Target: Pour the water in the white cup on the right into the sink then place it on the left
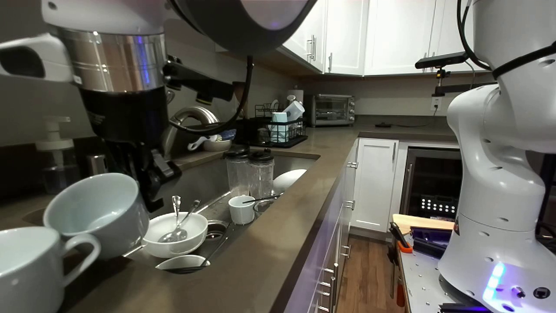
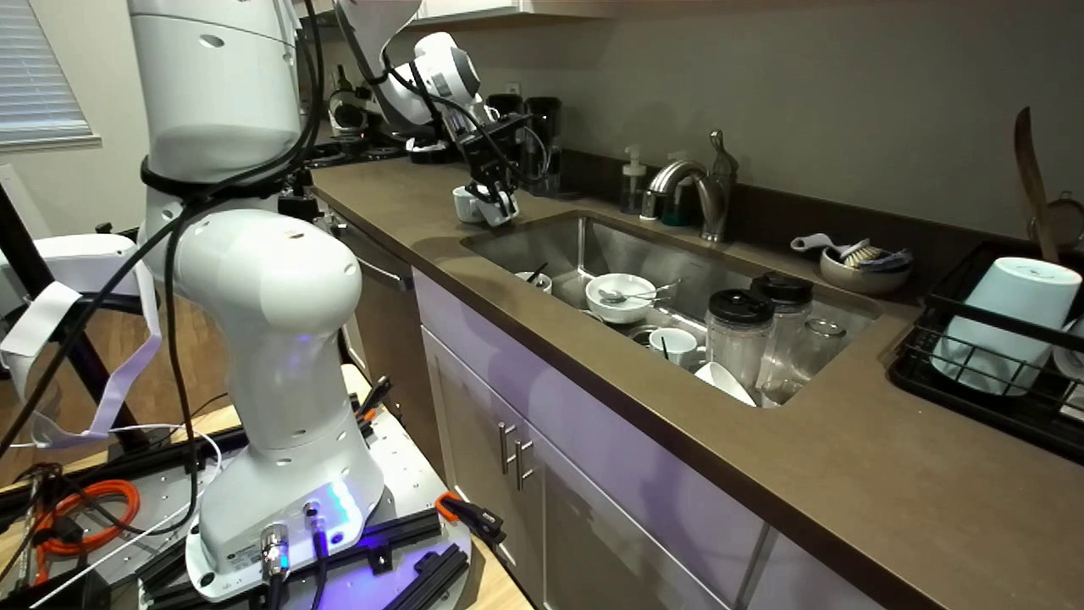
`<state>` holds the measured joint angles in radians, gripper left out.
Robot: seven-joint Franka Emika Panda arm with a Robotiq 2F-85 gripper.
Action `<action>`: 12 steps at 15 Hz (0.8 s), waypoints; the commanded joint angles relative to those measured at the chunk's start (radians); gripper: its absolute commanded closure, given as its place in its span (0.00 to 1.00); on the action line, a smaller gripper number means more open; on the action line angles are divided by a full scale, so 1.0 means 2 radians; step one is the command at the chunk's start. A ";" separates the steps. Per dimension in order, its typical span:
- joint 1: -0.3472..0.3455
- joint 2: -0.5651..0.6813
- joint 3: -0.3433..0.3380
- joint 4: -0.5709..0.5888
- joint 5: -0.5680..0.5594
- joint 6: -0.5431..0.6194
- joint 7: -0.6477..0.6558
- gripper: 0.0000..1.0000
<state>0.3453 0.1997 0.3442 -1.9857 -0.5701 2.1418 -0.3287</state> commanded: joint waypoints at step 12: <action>0.022 0.071 -0.006 0.096 -0.001 -0.024 -0.018 0.96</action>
<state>0.3626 0.2970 0.3368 -1.8692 -0.5710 2.1276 -0.3292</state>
